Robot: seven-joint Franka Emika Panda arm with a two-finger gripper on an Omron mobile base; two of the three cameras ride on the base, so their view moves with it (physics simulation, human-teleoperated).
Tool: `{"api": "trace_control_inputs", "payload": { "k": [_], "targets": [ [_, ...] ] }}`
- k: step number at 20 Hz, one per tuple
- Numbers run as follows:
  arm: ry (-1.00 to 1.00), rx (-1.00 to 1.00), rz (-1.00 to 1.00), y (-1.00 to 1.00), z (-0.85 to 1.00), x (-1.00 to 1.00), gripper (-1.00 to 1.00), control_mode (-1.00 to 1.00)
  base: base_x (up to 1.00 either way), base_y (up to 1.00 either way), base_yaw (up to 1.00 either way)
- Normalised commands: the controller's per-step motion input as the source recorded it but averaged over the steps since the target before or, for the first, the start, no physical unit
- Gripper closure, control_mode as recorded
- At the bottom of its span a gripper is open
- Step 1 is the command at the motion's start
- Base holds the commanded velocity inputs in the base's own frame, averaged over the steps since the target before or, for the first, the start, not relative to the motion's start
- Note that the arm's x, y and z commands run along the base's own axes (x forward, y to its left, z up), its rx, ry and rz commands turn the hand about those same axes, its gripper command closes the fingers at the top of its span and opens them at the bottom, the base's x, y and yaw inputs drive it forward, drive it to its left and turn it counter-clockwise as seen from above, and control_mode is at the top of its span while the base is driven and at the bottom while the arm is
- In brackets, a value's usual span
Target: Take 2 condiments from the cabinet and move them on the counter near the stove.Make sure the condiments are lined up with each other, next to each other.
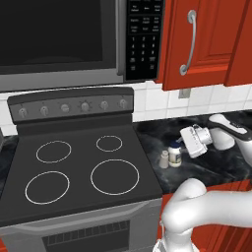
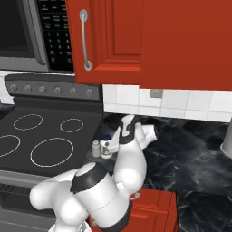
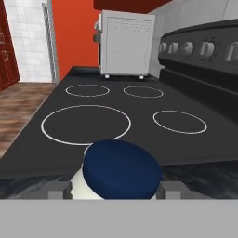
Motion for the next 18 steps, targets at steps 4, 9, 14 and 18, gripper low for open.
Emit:
{"api": "trace_control_inputs", "payload": {
  "k": [4, 9, 14, 18],
  "targets": [
    [-0.04, 0.02, 0.01, 0.37, -0.18, -0.18, 1.0, -1.0, 0.0, 0.0, 0.0],
    [-0.02, 0.04, 0.01, 0.39, -0.18, -0.17, 1.0, -1.0, 0.0, 0.0, 0.0],
    [0.0, 0.04, 0.01, 0.37, -0.21, -0.14, 1.0, -1.0, 0.0, 0.0, 0.0],
    [0.0, 0.02, 0.01, 0.31, -0.25, -0.05, -1.0, -1.0, 0.0, 0.0, 0.0]
  ]
}}
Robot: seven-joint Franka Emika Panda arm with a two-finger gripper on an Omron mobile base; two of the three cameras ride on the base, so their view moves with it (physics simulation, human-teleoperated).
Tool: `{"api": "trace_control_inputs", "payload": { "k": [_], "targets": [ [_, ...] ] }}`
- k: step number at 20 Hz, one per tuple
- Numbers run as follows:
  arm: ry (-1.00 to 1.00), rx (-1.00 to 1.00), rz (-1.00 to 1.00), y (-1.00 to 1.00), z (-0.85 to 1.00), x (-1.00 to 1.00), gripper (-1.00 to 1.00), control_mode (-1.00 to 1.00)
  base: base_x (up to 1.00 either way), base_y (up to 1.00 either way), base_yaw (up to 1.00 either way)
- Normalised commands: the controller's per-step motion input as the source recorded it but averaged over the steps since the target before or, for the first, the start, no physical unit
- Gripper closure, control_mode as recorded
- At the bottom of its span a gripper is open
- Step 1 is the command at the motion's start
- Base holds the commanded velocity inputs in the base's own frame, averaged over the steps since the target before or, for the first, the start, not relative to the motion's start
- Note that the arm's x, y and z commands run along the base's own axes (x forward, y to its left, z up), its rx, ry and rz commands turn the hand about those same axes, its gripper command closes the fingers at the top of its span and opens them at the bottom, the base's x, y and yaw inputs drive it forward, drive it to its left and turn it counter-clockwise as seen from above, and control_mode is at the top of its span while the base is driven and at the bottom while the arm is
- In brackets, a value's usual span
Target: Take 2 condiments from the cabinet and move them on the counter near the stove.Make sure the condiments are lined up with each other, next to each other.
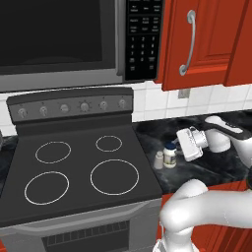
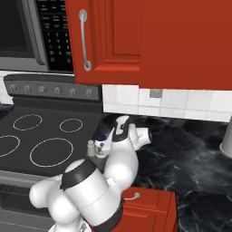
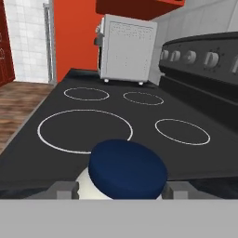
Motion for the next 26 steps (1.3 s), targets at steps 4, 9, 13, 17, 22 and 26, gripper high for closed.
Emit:
{"api": "trace_control_inputs", "payload": {
  "k": [4, 9, 13, 17, 22, 26],
  "targets": [
    [0.0, 0.03, 0.0, 0.06, -0.21, -0.05, -1.0, -1.0, 0.0, 0.0, 0.0],
    [0.0, 0.02, 0.0, 0.03, -0.09, -0.04, -1.0, -1.0, 0.0, 0.0, 0.0],
    [0.0, 0.02, 0.0, -0.01, 0.0, -0.15, -1.0, -1.0, 0.0, 0.0, 0.0],
    [0.0, 0.03, 0.0, -0.12, 0.0, -0.11, -1.0, -1.0, 0.0, 0.0, 0.0],
    [0.0, 0.04, 0.0, -0.24, 0.02, -0.13, -1.0, -1.0, 0.0, 0.0, 0.0],
    [0.0, 0.06, 0.0, -0.36, 0.13, -0.09, -1.0, -1.0, 0.0, 0.0, 0.0]
  ]
}}
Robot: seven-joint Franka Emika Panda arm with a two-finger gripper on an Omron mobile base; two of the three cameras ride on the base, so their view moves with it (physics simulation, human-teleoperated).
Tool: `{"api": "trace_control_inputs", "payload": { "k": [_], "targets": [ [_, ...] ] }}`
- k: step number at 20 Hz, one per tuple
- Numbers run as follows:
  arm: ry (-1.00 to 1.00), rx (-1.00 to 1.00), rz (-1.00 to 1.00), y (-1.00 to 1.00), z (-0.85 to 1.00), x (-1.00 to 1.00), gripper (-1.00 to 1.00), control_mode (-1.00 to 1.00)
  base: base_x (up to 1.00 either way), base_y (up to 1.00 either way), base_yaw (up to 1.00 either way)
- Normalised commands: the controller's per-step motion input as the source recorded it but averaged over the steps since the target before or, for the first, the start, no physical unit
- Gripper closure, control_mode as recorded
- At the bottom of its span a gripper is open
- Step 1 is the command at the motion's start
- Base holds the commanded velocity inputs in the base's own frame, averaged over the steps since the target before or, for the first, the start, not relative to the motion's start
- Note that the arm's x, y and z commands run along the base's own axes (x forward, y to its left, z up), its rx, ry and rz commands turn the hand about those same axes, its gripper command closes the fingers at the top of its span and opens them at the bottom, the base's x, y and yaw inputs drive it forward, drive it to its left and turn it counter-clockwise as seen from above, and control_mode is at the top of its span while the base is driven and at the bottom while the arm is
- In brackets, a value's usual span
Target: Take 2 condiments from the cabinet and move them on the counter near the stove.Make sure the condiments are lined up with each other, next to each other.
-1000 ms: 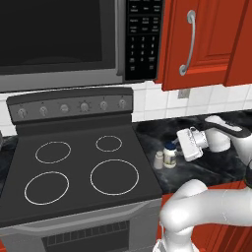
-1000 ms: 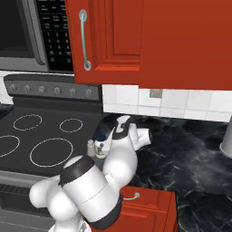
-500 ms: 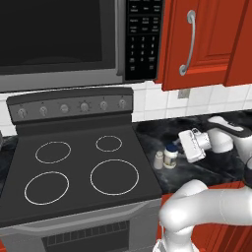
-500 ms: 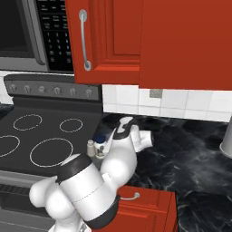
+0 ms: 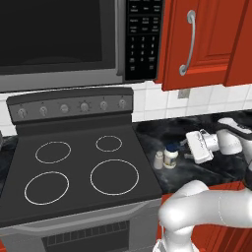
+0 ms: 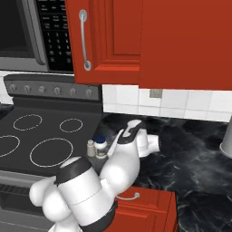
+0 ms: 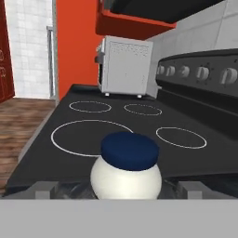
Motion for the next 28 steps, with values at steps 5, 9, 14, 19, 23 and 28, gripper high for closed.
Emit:
{"api": "trace_control_inputs", "payload": {
  "k": [5, 9, 14, 19, 23, 28],
  "targets": [
    [-0.05, 0.05, 0.0, -0.28, 0.17, -0.31, -1.0, -1.0, 0.0, 0.0, 0.0],
    [-0.11, 0.0, 0.0, 0.01, 0.4, -0.61, -1.0, -1.0, 0.0, 0.0, 0.0],
    [-0.12, 0.0, 0.0, 0.14, 0.65, -0.67, -1.0, -1.0, 0.0, 0.0, 0.0],
    [-0.05, 0.0, 0.0, 0.35, 0.6, -0.57, -1.0, -1.0, 0.0, 0.0, 0.0],
    [0.0, 0.0, 0.0, 0.6, 0.39, -0.37, -1.0, -1.0, 0.0, 0.0, 0.0],
    [0.0, 0.0, -0.01, 0.7, 0.44, -0.12, -1.0, -1.0, 0.0, 0.0, 0.0]
  ]
}}
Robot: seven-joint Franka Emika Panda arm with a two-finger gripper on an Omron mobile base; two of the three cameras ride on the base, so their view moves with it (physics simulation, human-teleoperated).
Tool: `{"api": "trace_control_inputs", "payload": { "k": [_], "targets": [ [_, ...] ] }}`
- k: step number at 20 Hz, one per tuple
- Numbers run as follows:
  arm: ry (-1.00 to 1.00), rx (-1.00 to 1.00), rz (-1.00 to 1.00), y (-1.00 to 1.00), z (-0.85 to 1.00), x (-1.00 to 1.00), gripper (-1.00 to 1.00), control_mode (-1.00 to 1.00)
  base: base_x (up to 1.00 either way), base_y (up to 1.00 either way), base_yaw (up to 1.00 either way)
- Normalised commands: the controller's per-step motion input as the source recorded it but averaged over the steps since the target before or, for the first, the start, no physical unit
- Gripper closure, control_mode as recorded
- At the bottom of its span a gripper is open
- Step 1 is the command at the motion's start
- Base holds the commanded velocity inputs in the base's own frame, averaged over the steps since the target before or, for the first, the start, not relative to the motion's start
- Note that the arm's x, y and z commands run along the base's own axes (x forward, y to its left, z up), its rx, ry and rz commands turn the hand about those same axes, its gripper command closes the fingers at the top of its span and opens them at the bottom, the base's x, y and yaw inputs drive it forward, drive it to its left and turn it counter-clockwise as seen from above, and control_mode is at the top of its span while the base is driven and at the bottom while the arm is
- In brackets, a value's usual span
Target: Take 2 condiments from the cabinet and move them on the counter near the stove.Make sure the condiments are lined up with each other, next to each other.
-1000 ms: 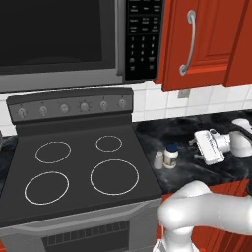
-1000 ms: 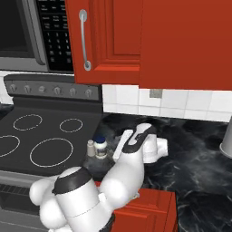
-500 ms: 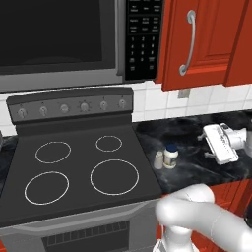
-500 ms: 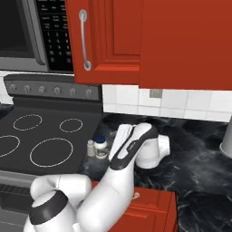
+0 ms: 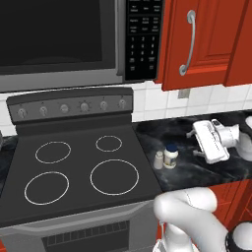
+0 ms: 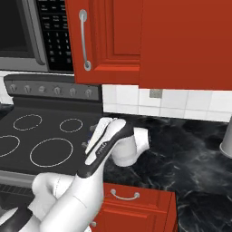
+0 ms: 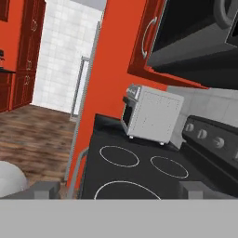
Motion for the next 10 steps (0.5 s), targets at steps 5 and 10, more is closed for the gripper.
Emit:
{"api": "trace_control_inputs", "payload": {
  "k": [5, 10],
  "targets": [
    [0.0, -0.01, -0.01, 0.63, 0.51, -0.02, -1.0, -1.0, 0.0, 0.0, 0.0],
    [0.0, -0.06, 0.0, 0.53, 0.59, 0.0, -1.0, -1.0, 0.0, 0.0, 0.0]
  ]
}}
